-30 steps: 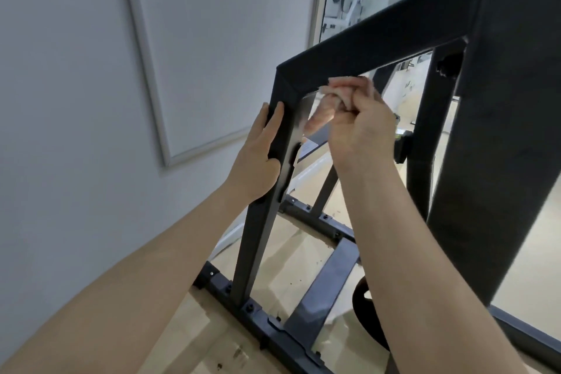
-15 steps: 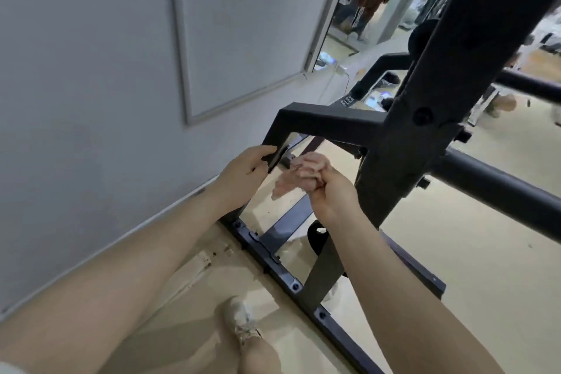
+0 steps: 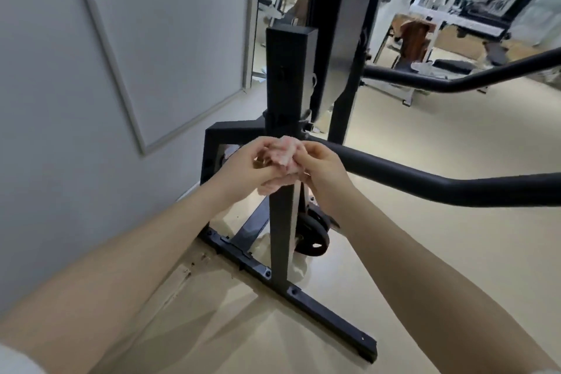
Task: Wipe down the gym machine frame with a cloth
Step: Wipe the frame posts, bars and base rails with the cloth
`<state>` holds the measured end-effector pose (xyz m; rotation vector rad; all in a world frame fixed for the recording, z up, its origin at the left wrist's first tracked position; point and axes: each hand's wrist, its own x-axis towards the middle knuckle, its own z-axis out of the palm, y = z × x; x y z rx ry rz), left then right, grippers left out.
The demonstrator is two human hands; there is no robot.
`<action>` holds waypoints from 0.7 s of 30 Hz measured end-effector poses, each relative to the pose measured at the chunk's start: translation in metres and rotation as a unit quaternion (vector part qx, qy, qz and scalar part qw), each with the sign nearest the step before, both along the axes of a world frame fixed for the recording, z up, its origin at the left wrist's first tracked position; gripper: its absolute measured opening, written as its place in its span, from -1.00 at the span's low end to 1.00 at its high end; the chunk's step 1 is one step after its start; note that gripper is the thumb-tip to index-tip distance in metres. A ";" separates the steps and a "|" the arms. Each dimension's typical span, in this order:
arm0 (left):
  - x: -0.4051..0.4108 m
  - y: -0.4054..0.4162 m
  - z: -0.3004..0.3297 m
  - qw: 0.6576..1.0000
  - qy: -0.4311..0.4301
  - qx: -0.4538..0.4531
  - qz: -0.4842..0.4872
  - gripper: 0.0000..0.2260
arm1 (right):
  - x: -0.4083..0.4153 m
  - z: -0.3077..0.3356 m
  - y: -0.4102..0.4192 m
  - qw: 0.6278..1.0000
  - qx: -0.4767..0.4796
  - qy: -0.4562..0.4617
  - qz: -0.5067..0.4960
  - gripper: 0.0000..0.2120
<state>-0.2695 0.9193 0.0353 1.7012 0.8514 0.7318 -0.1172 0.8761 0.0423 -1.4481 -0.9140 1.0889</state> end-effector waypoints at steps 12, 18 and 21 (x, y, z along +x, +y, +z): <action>0.136 -0.133 0.016 0.984 -0.101 0.036 0.141 -0.80 | 0.134 0.028 -0.117 0.985 0.030 0.015 0.170 -0.70; 0.189 -0.218 0.043 0.981 -0.068 0.057 0.172 -0.79 | 0.192 0.050 -0.184 0.975 0.061 -0.007 0.212 -0.74; 0.210 -0.251 0.059 0.978 -0.045 0.091 0.184 -0.78 | 0.216 0.062 -0.209 0.972 0.075 -0.021 0.220 -0.78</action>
